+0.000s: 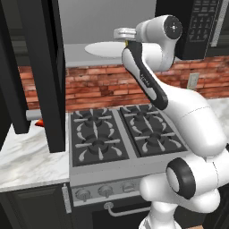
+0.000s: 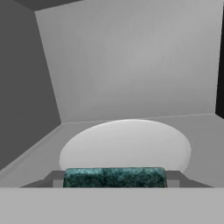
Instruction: Place the sponge inside the microwave to prepare for sanitizing.
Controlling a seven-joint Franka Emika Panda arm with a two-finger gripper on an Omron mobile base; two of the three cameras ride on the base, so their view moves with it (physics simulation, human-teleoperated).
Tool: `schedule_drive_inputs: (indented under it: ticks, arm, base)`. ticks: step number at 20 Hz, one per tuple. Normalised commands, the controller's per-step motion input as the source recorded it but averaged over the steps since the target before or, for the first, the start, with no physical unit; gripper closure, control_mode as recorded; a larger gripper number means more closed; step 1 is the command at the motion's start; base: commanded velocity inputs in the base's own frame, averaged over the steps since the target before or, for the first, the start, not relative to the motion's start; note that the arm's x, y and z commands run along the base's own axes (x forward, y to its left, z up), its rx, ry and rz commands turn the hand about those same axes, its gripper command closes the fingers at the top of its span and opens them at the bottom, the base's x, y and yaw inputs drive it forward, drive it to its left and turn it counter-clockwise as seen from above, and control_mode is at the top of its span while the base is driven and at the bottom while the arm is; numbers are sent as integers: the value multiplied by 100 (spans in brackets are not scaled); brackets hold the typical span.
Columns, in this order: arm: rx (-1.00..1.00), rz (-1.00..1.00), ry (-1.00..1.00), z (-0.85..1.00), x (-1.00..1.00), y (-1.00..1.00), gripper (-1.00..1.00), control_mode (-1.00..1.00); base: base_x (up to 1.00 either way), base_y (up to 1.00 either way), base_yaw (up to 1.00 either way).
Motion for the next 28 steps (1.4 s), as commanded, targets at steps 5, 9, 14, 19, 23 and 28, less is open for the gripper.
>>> schedule_drive_inputs:
  ticks: [5,9,14,19,23,28]
  arm:
    - [0,0,0,-7,48,7,100,-100]
    - [0,0,0,-17,32,7,100,-100]
    - [0,0,0,-12,27,3,100,-100]
    - [0,1,-1,-7,24,2,100,-100]
    - [0,0,0,-11,10,0,100,-100]
    - [0,0,0,-8,14,0,100,-100]
  base:
    - [0,0,0]
    - [0,0,0]
    - [0,0,0]
    - [0,0,0]
    - [0,0,0]
    - [0,0,0]
